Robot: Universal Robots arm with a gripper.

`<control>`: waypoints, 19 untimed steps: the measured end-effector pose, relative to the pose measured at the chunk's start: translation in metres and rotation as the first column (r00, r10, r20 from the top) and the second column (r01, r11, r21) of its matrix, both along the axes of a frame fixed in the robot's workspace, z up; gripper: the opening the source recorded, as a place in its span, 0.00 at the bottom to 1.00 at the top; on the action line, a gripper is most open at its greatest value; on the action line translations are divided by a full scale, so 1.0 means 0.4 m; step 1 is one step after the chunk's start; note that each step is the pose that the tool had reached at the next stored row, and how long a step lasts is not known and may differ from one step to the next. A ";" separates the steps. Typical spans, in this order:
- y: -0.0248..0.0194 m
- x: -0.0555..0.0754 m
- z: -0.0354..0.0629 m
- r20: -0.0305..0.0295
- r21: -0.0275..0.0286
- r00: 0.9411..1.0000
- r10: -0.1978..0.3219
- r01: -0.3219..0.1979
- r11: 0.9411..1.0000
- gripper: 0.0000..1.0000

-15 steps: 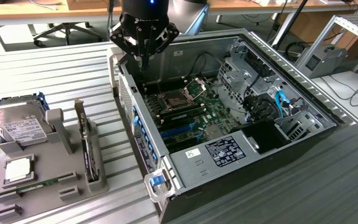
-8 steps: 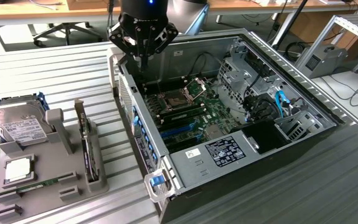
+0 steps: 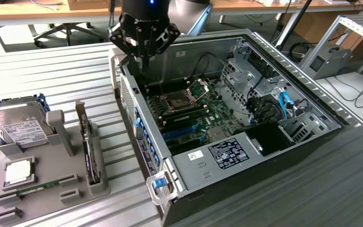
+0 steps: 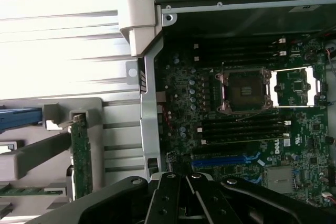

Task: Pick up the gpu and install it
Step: 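Reach for the gpu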

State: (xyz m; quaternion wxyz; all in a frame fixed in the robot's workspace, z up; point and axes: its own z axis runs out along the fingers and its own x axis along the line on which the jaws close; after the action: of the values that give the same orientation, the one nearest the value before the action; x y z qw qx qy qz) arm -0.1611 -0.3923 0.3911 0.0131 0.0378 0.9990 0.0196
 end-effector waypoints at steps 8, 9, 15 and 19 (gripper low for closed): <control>0.000 -0.004 0.000 0.000 0.000 1.000 0.000 0.000 1.000 0.11; 0.000 -0.005 0.000 0.000 0.000 1.000 0.000 0.000 1.000 0.11; 0.000 -0.008 0.000 0.000 0.000 1.000 0.000 0.000 1.000 0.11; 0.000 -0.010 0.000 0.000 0.000 1.000 0.000 0.000 1.000 0.11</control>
State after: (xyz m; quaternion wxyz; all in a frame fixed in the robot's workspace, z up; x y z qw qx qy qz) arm -0.1653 -0.3923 0.3911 0.0132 0.0378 0.9990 0.0196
